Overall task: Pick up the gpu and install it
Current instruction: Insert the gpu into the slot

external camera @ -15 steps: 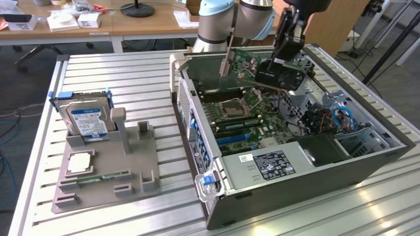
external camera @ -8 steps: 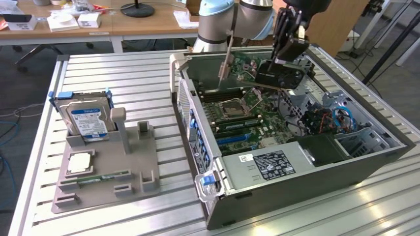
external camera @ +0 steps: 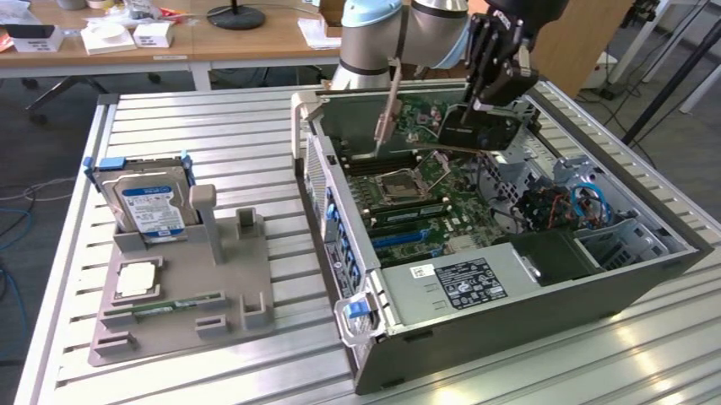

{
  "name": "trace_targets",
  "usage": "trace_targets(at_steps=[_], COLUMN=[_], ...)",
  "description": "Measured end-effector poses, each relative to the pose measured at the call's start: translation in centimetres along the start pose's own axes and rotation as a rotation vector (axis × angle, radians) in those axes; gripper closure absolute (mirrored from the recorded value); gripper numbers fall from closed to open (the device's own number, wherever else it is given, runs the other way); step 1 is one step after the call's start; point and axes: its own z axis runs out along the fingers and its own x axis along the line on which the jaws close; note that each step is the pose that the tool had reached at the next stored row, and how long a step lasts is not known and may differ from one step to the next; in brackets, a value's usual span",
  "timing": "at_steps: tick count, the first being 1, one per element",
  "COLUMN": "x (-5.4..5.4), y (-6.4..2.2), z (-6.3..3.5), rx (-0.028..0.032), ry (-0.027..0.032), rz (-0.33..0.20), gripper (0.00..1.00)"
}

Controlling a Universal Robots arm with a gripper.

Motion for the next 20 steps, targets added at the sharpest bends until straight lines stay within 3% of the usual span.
trace_targets(at_steps=[5, 9, 16, 20], x=[0.00, 0.00, 0.00, 0.00], y=[-0.01, -0.02, -0.01, -0.02], z=[0.03, 0.05, 0.17, 0.25], rx=[-0.0013, -0.0008, 0.0080, 0.0228], ry=[0.0036, 0.0036, 0.0027, 0.0012], rz=[-0.072, -0.078, -0.119, -0.149], gripper=[0.74, 0.74, 0.74, 0.74])
